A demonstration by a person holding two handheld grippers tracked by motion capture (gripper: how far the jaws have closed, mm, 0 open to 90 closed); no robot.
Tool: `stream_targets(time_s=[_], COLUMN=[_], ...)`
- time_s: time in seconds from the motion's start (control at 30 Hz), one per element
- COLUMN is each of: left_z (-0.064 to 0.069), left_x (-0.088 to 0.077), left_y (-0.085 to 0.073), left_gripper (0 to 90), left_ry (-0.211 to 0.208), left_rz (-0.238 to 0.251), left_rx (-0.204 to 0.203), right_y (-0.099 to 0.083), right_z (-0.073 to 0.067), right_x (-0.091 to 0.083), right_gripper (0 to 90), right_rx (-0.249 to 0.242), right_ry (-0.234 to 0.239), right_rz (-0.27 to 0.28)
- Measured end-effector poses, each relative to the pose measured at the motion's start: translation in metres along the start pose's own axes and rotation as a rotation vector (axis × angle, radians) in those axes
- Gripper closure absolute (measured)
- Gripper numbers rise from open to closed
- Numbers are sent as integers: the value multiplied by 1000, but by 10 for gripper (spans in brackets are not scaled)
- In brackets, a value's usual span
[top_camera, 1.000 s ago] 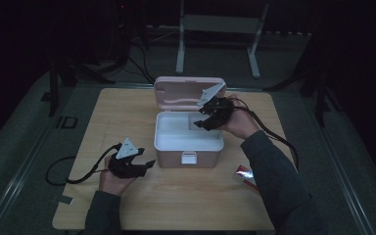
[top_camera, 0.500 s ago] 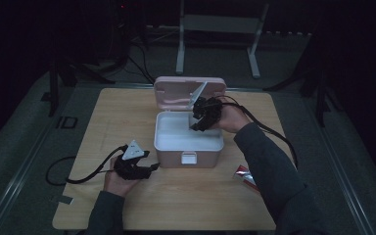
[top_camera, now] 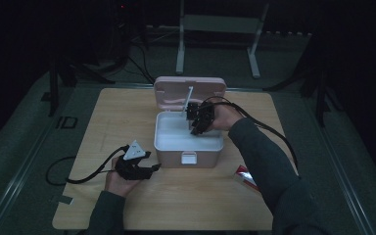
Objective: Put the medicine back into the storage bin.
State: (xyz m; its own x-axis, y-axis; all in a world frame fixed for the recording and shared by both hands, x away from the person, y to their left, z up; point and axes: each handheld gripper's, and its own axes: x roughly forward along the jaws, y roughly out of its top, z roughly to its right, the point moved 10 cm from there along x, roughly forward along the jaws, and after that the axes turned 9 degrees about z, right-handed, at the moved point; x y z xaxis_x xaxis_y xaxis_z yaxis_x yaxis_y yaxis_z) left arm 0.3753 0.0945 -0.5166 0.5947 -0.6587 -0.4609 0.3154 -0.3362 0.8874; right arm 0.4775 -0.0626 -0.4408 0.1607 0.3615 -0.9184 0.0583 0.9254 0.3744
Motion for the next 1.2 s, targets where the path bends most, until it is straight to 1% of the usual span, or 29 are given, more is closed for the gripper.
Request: stream_targets(time_s=[0.07,0.17,0.23,0.27,0.3,0.37,0.4,0.47,0.53,0.6,0.8,0.87,0.9,0.93,1.0,1.2], left_z=[0,0,0,0,0,0,0,0,0,0,3,3,4,4,5,6], left_x=[0,0,-1,-1,-1,-1,-1,0,0,0,1,2,2,3,4,4], left_y=[0,0,0,0,0,0,-1,-1,-2,-2,-1,-2,-2,-2,-2,-4], left_gripper=[375,375,375,376,375,375,376,376,376,375,375,375,375,375,375,375], left_ry=[-2,-3,0,0,-1,-3,-2,-4,-8,-9,-25,-28,-31,-33,-34,-37], left_rz=[-5,-5,-3,-3,-3,-1,-4,-6,-9,-10,-4,-7,-10,-12,-12,-21], left_rx=[0,0,0,0,2,-2,-1,1,2,0,-5,-6,-4,-5,-3,1], right_y=[1,6,8,8,8,8,7,7,8,8,8,7,7,8,7,8], right_z=[1,-3,-4,-5,-5,-4,-5,-5,-5,-4,-3,-3,-3,-3,-2,-2], right_x=[1,2,4,5,7,10,11,15,17,17,17,16,16,17,16,15], right_gripper=[691,732,755,768,773,797,810,826,838,847,887,895,896,896,898,900], right_rx=[-19,-44,-67,-69,-74,-84,-83,-101,-100,-97,-96,-108,-104,-110,-102,-116], right_ry=[-4,27,37,41,49,50,60,79,81,85,126,139,147,156,163,165], right_rz=[-22,-55,-90,-113,-127,-154,-173,-195,-213,-221,-228,-226,-226,-220,-224,-213])
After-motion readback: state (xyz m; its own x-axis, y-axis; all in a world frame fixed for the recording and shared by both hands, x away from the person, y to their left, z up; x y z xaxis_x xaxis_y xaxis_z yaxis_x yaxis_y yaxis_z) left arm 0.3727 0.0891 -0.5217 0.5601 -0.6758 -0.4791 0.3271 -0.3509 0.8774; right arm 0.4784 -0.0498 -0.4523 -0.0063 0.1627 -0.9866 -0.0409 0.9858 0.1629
